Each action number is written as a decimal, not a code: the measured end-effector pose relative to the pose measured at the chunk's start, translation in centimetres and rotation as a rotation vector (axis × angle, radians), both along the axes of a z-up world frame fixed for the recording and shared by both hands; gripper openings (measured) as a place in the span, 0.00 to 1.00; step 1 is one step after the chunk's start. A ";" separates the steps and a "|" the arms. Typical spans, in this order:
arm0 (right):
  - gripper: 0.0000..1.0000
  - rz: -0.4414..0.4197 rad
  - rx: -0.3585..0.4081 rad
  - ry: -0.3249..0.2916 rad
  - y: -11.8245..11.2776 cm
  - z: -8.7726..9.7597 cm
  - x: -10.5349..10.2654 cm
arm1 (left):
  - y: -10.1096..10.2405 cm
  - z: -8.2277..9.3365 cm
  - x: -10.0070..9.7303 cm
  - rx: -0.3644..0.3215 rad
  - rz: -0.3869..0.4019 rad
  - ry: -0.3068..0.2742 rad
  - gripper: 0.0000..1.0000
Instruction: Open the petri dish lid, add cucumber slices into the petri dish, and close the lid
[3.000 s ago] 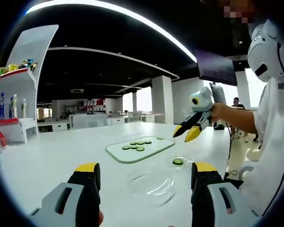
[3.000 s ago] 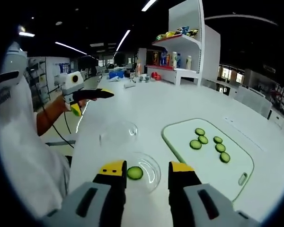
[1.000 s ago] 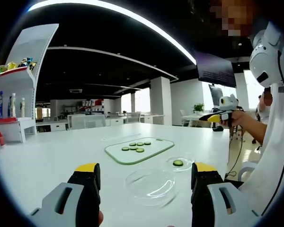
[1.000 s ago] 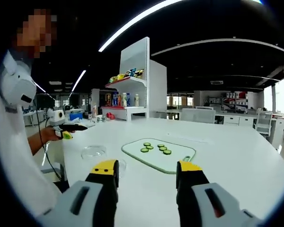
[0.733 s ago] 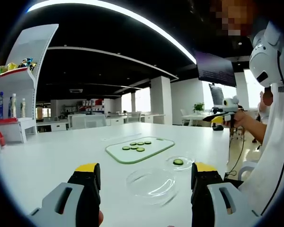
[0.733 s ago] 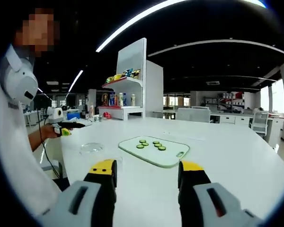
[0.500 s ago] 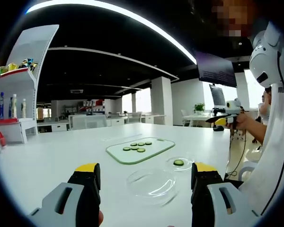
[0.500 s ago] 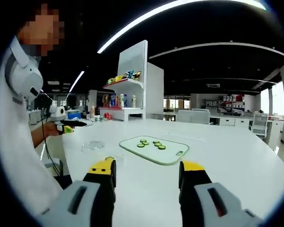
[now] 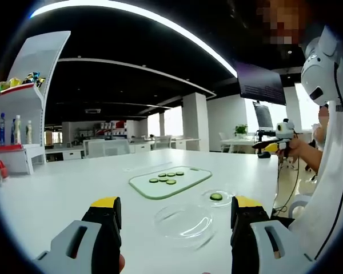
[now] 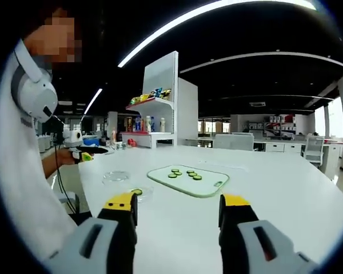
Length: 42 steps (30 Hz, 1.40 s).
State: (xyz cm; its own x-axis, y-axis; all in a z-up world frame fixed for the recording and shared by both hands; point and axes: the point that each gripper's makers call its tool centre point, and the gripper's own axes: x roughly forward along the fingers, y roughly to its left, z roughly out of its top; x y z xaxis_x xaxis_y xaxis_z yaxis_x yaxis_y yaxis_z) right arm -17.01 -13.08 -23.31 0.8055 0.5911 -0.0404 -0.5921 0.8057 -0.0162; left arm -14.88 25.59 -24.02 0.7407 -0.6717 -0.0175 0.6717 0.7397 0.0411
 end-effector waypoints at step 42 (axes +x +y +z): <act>0.64 0.332 -0.097 -0.004 7.5 2.5 2.0 | 1.1 0.1 -0.7 0.041 -0.008 -0.011 0.79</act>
